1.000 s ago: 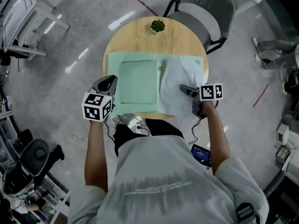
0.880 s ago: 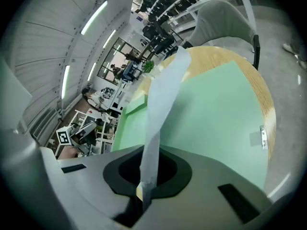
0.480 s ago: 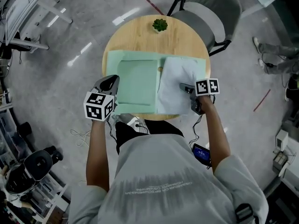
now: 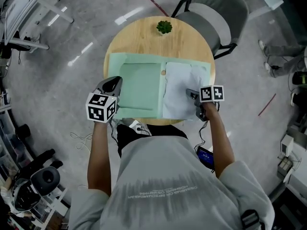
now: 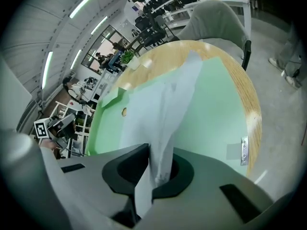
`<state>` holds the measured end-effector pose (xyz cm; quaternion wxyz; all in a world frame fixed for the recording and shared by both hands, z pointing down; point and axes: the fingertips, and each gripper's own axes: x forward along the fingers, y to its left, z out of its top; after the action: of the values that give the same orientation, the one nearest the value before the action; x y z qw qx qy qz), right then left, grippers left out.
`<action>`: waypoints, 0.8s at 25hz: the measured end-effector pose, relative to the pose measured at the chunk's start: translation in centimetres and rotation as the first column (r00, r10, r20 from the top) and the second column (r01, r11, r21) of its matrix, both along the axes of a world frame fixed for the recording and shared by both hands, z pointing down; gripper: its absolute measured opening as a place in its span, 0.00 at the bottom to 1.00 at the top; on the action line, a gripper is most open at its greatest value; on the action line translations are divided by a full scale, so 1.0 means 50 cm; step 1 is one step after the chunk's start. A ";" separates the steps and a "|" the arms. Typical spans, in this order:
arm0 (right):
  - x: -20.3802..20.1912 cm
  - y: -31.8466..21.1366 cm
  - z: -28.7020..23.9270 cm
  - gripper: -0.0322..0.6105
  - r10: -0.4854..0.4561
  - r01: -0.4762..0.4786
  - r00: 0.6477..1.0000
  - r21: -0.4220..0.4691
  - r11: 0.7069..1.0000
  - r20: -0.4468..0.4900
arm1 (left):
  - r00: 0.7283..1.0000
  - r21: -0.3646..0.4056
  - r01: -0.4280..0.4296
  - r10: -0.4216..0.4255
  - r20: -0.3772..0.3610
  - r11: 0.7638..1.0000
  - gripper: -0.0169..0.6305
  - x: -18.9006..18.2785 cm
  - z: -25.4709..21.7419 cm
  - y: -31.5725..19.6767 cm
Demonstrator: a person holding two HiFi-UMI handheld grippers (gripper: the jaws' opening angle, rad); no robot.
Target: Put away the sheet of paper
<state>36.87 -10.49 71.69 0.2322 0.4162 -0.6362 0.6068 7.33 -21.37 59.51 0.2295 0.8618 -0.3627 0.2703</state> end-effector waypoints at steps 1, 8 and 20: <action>-0.003 -0.005 -0.001 0.13 -0.001 0.001 1.000 0.001 1.000 0.002 | 1.000 0.001 0.001 -0.001 0.000 1.000 0.08 0.001 -0.001 0.000; -0.068 -0.052 0.003 0.12 -0.011 0.011 0.998 0.000 1.000 0.056 | 1.000 0.004 0.005 -0.005 0.007 1.000 0.08 -0.022 0.007 -0.015; -0.149 -0.081 0.009 0.12 0.019 -0.019 0.994 0.000 1.000 0.112 | 1.000 -0.007 0.022 -0.022 0.010 1.000 0.08 -0.052 0.020 -0.002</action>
<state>29.44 -14.54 72.14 0.1901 0.3877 -0.6446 0.6309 4.75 -21.49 60.50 0.2337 0.8555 -0.3726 0.2733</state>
